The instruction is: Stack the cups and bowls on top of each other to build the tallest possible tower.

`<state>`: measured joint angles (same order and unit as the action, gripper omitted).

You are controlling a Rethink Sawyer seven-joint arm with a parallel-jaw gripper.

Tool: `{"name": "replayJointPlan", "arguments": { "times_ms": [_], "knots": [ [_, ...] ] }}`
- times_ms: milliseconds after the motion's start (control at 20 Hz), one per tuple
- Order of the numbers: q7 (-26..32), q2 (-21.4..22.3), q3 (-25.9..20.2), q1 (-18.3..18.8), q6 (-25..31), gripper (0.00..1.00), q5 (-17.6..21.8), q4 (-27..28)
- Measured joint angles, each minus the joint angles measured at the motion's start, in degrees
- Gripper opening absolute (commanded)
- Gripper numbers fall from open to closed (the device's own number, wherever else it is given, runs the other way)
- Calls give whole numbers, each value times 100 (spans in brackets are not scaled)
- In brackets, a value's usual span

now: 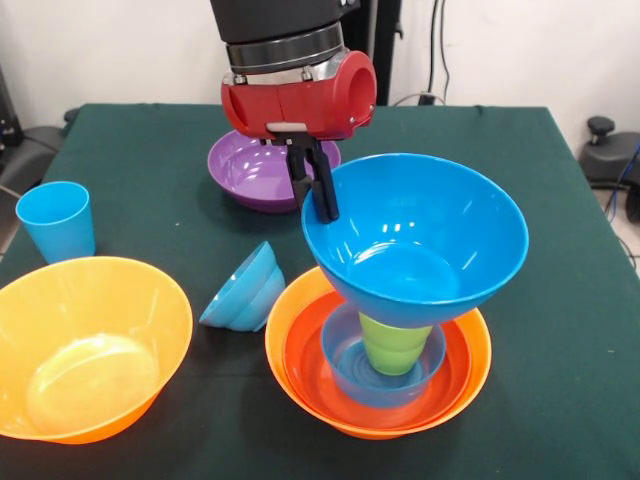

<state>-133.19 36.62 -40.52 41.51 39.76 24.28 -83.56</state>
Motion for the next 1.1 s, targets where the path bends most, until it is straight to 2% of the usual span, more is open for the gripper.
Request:
{"name": "replayJointPlan", "arguments": {
  "times_ms": [1100],
  "knots": [
    [0,-4,-7,0,0,0,72,0]
  ]
}}
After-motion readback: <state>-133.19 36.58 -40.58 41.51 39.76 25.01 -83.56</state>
